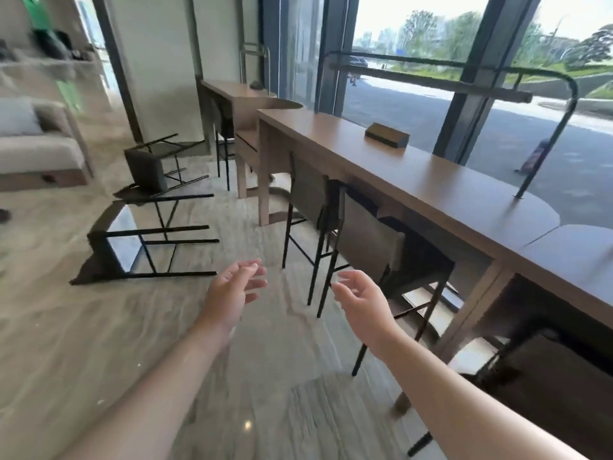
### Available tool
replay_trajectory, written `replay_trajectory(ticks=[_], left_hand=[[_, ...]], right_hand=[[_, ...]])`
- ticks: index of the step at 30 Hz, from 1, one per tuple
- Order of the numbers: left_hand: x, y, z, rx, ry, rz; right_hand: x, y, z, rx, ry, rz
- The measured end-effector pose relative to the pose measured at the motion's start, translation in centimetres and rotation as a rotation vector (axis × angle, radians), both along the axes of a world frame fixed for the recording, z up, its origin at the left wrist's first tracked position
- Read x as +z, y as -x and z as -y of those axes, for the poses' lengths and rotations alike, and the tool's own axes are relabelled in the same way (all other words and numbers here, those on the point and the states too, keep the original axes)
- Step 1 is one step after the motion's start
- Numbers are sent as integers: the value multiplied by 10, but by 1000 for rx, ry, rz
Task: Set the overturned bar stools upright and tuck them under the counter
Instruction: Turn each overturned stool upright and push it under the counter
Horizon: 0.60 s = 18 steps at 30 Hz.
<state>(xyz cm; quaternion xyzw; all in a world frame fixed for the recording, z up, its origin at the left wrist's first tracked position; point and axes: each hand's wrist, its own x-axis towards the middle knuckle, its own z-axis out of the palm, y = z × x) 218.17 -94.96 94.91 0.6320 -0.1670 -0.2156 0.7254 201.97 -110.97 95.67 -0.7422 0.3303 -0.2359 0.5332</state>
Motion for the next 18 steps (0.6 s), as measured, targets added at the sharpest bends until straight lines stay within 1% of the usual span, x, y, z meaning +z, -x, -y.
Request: replay_trajectory(ticks=[5, 8, 13, 18], left_hand=[[4, -64, -74, 152, 41, -15], [4, -94, -113, 243, 56, -30], [-6, -141, -157, 373, 36, -40], [-24, -203, -176, 470, -13, -69]], right_hand=[[16, -89, -38, 148, -8, 40], [15, -137, -57, 234, 3, 50], [-9, -218, -88, 369, -82, 38], [-43, -310, -105, 482, -159, 17]])
